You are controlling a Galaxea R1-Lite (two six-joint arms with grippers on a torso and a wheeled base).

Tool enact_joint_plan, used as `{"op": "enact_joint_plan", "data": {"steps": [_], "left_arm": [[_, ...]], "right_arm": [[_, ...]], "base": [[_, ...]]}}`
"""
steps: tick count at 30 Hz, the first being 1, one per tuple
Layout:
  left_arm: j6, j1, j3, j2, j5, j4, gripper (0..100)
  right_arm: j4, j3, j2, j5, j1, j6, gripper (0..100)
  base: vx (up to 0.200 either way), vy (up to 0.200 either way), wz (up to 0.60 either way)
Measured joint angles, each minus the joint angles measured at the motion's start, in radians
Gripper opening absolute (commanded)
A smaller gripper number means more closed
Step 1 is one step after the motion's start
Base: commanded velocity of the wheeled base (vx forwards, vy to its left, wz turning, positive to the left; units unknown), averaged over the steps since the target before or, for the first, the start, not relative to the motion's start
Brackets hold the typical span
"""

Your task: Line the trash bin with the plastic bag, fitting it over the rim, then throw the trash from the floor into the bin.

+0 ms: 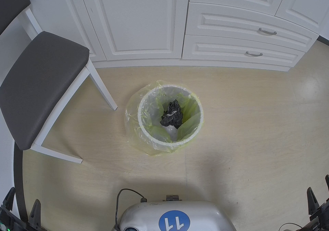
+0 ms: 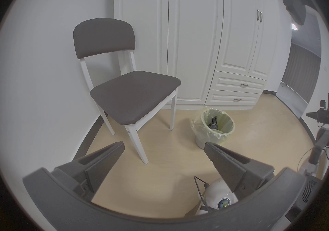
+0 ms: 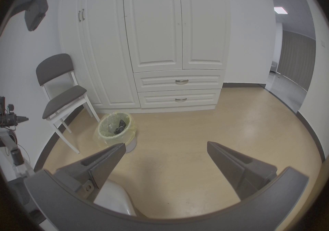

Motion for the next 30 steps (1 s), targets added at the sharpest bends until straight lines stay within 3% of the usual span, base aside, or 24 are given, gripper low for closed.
{"op": "enact_joint_plan", "data": {"steps": [6,19,30], "left_arm": [[-0.011,0.0,0.0,0.0,0.005,-0.001,100],[0.02,0.0,0.0,0.0,-0.002,0.0,100],[-0.011,0.0,0.0,0.001,0.005,-0.001,100]], "right_arm": [[0.036,0.0,0.0,-0.045,0.0,0.002,100],[0.05,0.0,0.0,-0.022,0.0,-0.017,100],[0.05,0.0,0.001,-0.027,0.001,0.003,100]], "base": [[0.0,0.0,0.0],[0.0,0.0,0.0],[0.0,0.0,0.0]]}}
